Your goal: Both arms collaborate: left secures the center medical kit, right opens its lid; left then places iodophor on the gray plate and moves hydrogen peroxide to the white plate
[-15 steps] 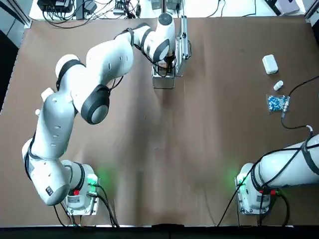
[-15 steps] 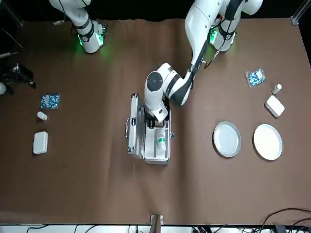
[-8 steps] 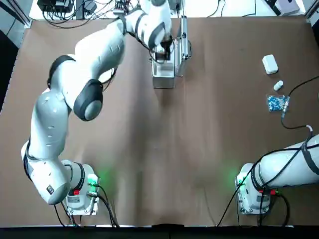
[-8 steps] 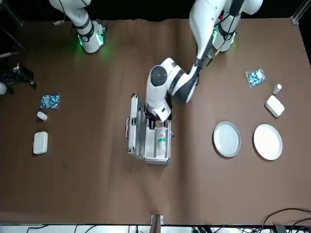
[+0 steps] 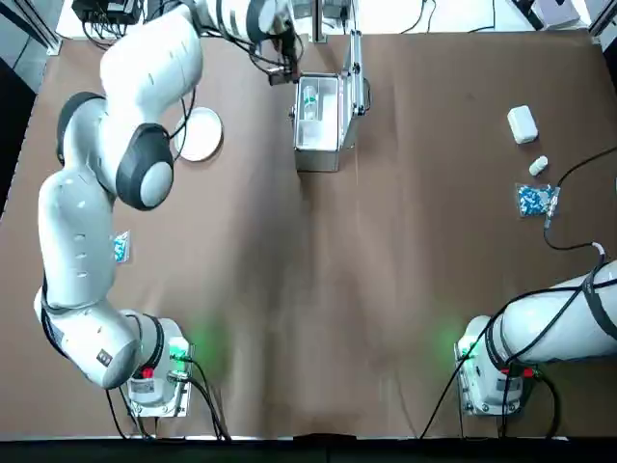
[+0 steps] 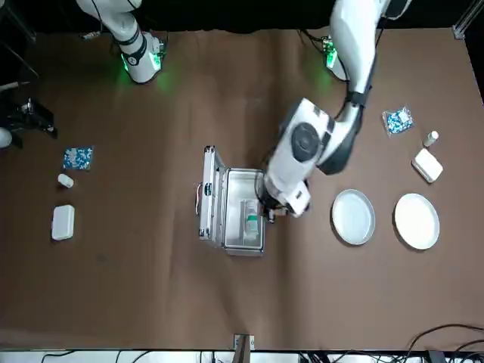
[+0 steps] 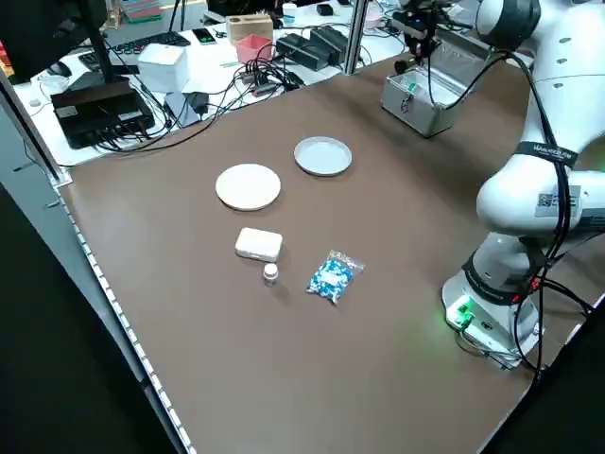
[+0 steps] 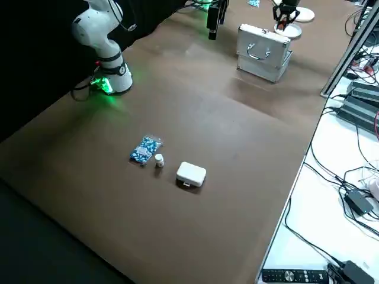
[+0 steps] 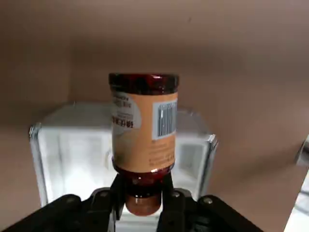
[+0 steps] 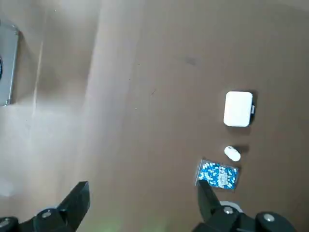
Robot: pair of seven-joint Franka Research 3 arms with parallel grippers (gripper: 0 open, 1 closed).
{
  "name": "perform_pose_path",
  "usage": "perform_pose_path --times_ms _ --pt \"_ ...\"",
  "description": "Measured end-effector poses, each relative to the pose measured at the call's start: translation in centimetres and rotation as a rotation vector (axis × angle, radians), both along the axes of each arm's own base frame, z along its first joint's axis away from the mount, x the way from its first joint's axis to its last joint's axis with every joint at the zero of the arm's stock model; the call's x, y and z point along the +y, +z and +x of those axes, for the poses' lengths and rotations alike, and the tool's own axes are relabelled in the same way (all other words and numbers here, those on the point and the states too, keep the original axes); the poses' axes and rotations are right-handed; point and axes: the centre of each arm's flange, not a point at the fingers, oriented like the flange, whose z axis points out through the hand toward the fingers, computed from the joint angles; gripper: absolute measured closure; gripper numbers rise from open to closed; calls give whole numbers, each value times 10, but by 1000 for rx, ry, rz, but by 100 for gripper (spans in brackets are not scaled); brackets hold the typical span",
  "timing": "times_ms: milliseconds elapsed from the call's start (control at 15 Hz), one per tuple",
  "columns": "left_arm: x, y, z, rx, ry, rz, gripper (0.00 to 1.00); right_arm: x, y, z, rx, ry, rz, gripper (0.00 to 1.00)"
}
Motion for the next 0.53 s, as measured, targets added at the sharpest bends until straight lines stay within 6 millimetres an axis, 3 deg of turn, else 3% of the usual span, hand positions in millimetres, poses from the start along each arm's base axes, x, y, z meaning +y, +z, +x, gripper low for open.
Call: perform_pose_path --times_ms 200,267,533 --pt "61 3 30 14 -7 3 67 -2 0 0 0 -16 -3 1" --pt "104 9 48 20 -24 -14 67 -6 0 0 -2 -27 -5 1" --pt "198 39 72 27 -35 -82 67 -4 0 0 -1 -90 -8 1"
